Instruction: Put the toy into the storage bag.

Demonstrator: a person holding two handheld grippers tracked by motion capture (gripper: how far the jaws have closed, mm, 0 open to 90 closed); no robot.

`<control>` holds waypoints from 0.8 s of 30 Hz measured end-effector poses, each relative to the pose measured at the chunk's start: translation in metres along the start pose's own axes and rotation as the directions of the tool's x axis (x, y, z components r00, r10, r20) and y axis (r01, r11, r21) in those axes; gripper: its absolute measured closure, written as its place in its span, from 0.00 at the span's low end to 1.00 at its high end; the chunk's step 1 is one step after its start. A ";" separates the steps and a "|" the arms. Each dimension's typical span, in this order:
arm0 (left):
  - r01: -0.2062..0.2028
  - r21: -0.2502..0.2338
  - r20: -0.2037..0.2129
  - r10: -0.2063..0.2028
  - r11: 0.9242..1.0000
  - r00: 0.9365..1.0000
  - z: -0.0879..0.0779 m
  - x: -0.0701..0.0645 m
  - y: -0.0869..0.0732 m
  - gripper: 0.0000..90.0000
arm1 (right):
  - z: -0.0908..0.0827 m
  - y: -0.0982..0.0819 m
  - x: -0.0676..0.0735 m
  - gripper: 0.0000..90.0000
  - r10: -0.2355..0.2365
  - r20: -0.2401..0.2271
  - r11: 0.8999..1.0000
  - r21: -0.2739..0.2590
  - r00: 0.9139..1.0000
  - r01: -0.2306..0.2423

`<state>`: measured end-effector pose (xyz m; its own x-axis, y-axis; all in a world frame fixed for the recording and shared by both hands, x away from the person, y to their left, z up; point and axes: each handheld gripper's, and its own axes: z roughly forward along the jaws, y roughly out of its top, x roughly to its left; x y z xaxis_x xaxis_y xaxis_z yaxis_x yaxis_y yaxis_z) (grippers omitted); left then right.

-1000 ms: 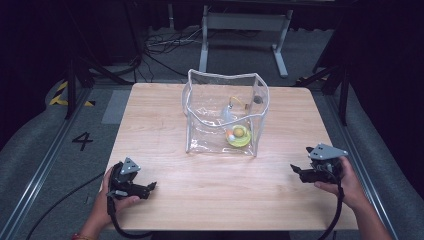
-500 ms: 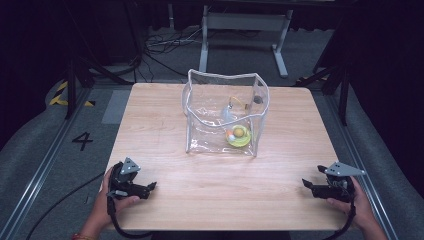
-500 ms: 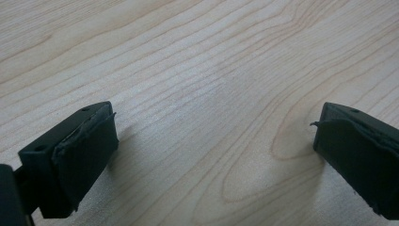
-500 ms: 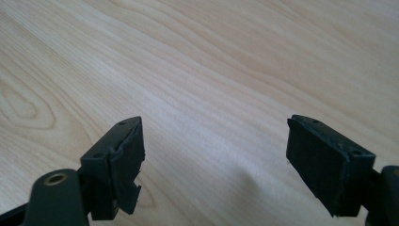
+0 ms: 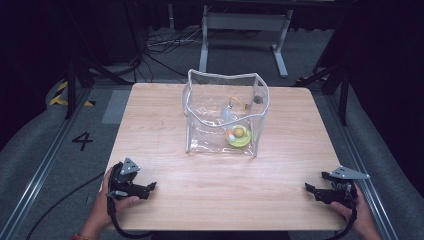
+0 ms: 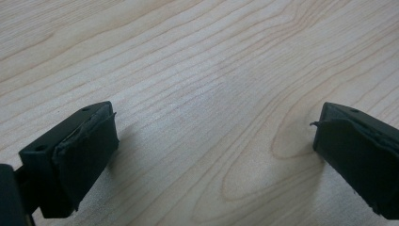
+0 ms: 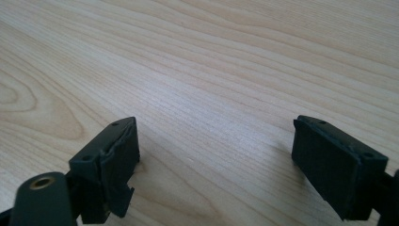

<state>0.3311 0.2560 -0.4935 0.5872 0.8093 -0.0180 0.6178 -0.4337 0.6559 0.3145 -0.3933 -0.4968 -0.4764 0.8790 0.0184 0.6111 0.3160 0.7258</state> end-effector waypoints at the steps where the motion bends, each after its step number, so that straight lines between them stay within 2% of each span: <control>1: 0.000 0.001 -0.003 0.000 1.000 1.000 0.000 0.000 0.000 0.01 | 0.000 0.000 0.000 0.16 0.000 0.003 1.000 -0.001 1.000 0.000; 24: 0.012 0.002 -0.009 -0.012 1.000 1.000 0.000 -0.001 0.000 0.01 | 0.001 0.001 0.000 0.15 0.004 0.013 1.000 0.002 1.000 -0.004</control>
<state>0.3301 0.2554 -0.4933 0.5752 0.8178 -0.0187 0.6255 -0.4250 0.6543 0.3153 -0.3923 -0.4971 -0.4662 0.8846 0.0122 0.6137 0.3134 0.7247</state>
